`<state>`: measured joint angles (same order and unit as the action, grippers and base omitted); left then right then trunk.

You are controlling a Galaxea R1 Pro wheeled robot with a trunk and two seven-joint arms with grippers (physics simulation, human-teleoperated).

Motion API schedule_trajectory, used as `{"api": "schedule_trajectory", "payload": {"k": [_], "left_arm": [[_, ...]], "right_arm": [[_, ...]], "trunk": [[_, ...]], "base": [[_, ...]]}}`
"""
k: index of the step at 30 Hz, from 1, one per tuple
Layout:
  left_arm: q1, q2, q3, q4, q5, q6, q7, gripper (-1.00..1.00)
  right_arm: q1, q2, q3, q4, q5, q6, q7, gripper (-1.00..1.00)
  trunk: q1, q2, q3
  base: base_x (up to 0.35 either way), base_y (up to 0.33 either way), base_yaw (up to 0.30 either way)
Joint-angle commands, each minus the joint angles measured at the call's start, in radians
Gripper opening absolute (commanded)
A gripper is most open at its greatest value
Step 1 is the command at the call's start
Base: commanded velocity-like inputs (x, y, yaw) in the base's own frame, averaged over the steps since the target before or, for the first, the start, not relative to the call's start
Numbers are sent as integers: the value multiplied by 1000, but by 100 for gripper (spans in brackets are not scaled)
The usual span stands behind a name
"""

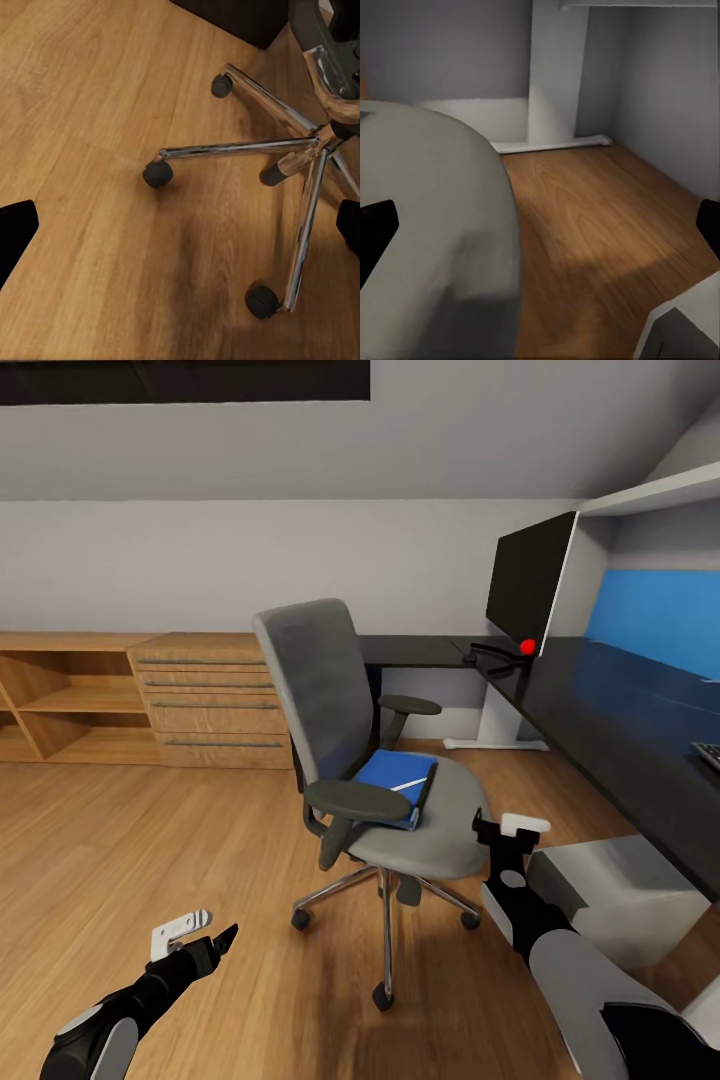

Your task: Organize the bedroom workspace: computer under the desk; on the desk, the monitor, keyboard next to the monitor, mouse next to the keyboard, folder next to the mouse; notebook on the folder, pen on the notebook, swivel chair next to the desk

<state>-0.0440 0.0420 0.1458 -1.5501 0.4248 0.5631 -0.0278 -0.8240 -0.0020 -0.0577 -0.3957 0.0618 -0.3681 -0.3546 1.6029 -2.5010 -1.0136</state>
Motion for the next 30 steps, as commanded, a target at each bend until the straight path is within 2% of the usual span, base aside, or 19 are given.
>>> {"api": "schedule_trajectory", "payload": {"k": [1, 6, 19, 21, 24, 30], "left_arm": [[-1, 0, 2, -1, 3, 6, -3, 100], [-1, 0, 2, -1, 3, 6, -3, 100], [-1, 0, 2, -1, 3, 6, -3, 100], [-1, 0, 2, -1, 3, 6, -3, 100], [-1, 0, 2, -2, 3, 6, -3, 100], [0, -1, 2, -2, 3, 6, -3, 100]], "right_arm": [[-1, 1, -4, 1, -1, -3, -1, 100], [0, 0, -2, -1, -41, 30, 2, 100], [0, 7, -1, 0, -52, 58, 27, 100], [0, 13, -1, 2, -52, 57, 28, 100], [0, 36, -2, 8, -54, 56, 30, 100], [0, 47, -3, 17, -54, 56, 41, 100]], "trunk": [[0, 0, -1], [0, 0, -1], [0, 0, -1], [0, 0, -1], [0, 0, -1], [0, 0, -1]], "base": [[0, 0, 0], [0, 0, 0], [0, 0, 0], [0, 0, 0], [0, 0, 0], [0, 0, 0]]}}
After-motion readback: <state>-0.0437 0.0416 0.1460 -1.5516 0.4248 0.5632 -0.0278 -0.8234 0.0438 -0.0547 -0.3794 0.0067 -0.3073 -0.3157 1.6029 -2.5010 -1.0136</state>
